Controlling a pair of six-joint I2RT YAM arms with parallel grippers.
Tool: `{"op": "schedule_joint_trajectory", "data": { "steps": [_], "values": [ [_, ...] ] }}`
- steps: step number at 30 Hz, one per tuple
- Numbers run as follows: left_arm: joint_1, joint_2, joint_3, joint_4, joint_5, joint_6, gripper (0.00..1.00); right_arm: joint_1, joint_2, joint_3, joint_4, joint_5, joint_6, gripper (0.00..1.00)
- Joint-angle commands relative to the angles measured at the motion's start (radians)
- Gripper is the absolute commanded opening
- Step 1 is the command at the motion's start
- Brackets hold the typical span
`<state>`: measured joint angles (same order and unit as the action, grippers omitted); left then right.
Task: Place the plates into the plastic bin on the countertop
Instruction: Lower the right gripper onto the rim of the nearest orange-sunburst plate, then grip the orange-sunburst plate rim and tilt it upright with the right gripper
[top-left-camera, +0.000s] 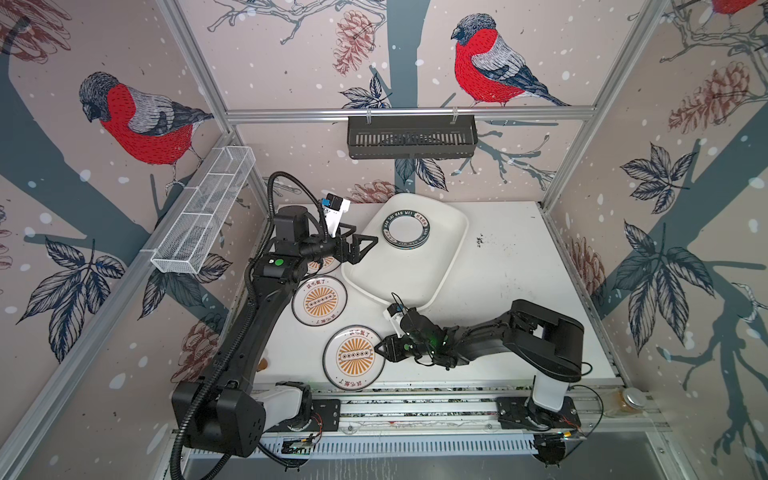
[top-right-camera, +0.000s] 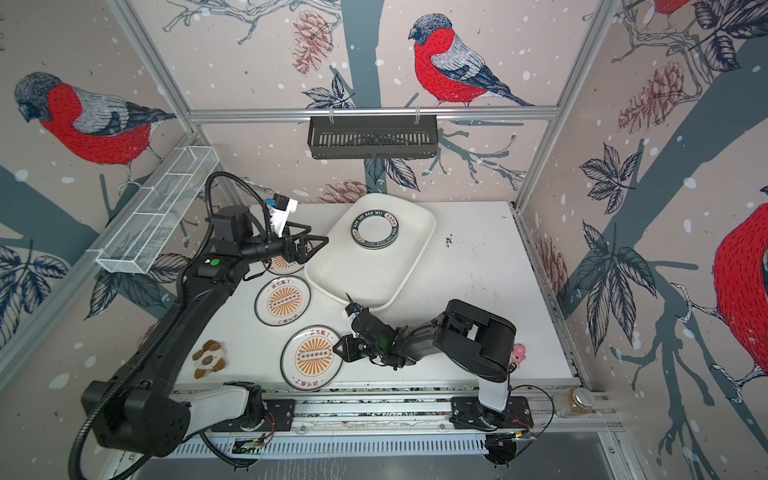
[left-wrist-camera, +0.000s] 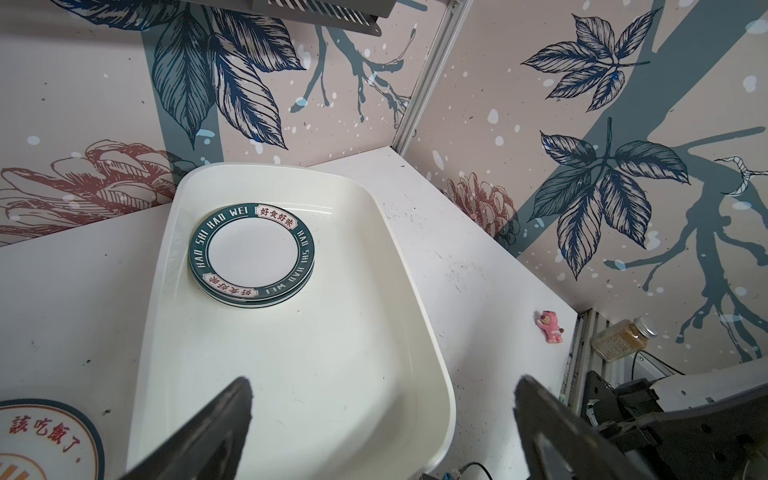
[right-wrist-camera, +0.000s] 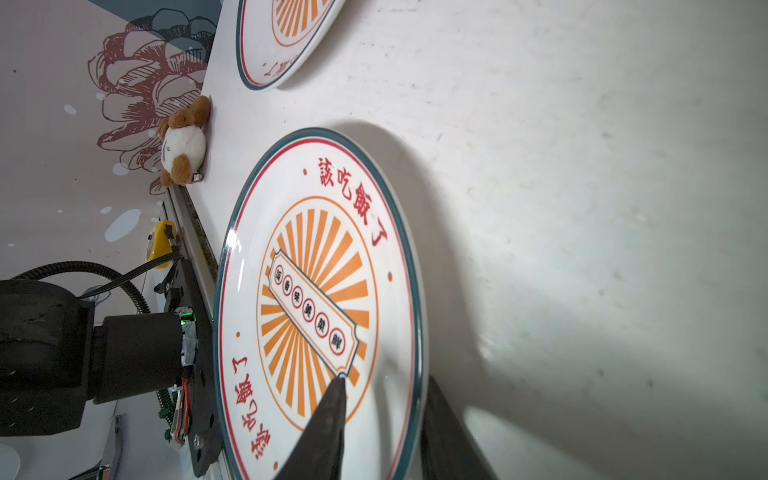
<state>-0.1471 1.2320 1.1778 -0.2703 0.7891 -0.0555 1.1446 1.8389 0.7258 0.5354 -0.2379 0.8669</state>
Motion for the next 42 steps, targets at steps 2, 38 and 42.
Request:
{"op": "schedule_joint_trajectory", "data": {
  "steps": [2,38,42],
  "values": [
    [0.003,-0.003,-0.003,0.047,0.032,-0.01,0.97,0.0,0.02,0.021,-0.107,0.044,0.001,0.3],
    [0.003,0.0,0.052,0.023,0.032,-0.018,0.97,-0.006,-0.112,0.034,-0.098,0.048,-0.02,0.01],
    [0.003,-0.001,0.065,0.011,0.024,-0.009,0.97,-0.001,-0.134,0.046,-0.113,0.048,-0.032,0.01]
  ]
}}
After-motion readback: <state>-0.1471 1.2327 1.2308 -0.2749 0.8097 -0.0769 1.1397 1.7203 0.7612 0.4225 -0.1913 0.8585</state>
